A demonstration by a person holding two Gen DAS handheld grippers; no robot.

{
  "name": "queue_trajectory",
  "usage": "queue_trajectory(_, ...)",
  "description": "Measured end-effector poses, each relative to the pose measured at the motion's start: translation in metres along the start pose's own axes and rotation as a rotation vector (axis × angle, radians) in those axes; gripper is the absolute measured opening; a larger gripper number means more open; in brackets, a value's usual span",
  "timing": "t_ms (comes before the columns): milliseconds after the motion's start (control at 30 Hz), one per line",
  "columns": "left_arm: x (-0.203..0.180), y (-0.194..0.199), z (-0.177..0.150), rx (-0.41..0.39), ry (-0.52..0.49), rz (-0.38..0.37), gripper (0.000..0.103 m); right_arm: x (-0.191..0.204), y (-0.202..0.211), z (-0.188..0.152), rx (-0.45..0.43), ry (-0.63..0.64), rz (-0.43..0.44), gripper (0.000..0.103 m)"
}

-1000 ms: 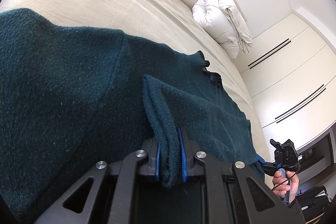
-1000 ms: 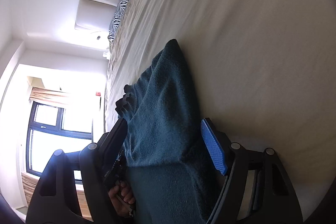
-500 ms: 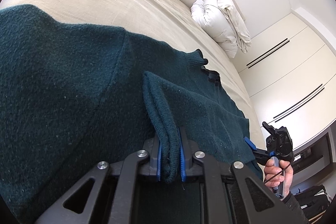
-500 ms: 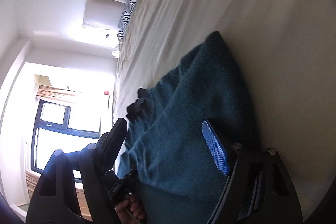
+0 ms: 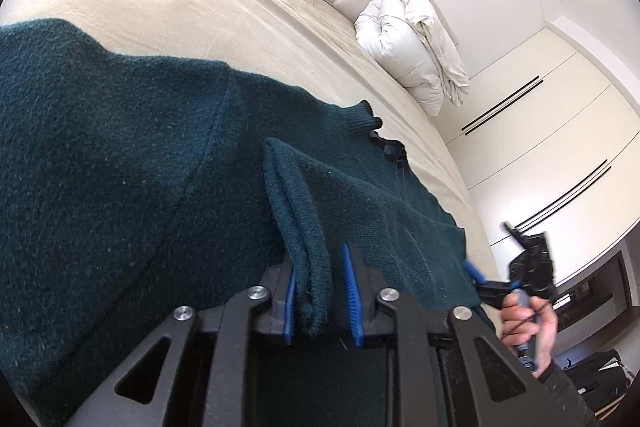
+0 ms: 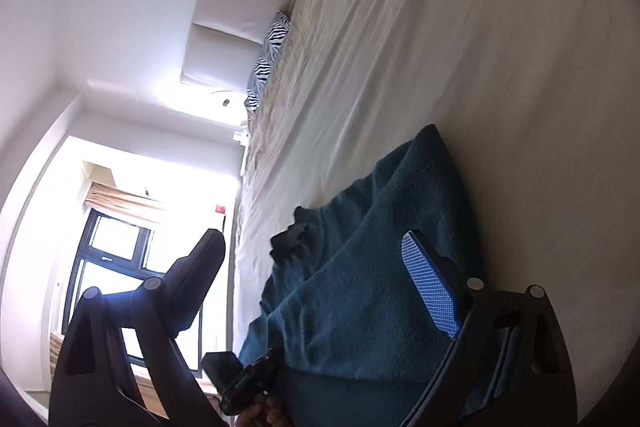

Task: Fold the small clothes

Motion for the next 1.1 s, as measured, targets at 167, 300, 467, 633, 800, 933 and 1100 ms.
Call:
queue_trajectory(167, -0.022, 0.076, -0.014, -0.086, 0.001, -0.016, 0.083, -0.003, 0.006, -0.035, -0.001, 0.121, -0.114, 0.083)
queue_trajectory(300, 0.001, 0.176, -0.026, -0.294, 0.095, 0.03, 0.091, 0.005, 0.053, -0.058, -0.045, 0.093, -0.078, 0.084)
queue_trajectory(467, 0.077, 0.296, -0.035, -0.589, 0.362, 0.106, 0.088, 0.033, 0.094, -0.101, -0.068, 0.093, 0.027, 0.084)
queue_trajectory(633, 0.131, 0.356, -0.031, -0.763, 0.544, 0.162, 0.083, 0.064, 0.093, -0.164, 0.005, 0.146, 0.045, 0.084)
queue_trajectory(800, 0.155, 0.362, -0.002, -0.806, 0.572, 0.235, 0.083, 0.093, 0.073, -0.209, 0.07, 0.198, 0.034, 0.084)
queue_trajectory(933, 0.168, 0.359, 0.024, -0.82, 0.576, 0.275, 0.055, 0.112, 0.065, -0.23, 0.102, 0.251, 0.026, 0.084)
queue_trajectory(1100, 0.147, 0.334, 0.052, -0.723, 0.484, 0.341, 0.008, 0.12, 0.06, -0.237, 0.116, 0.292, 0.018, 0.082)
Point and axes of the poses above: each gripper's, at about its wrist camera, not at the fingertips, and y roughly against the way its jaws point, x to its left, z to its top, the point moved 4 cm from there along -y, roughly the way its jaws point, and after that the axes turned 11 degrees about -z, right-handed, at the moved point
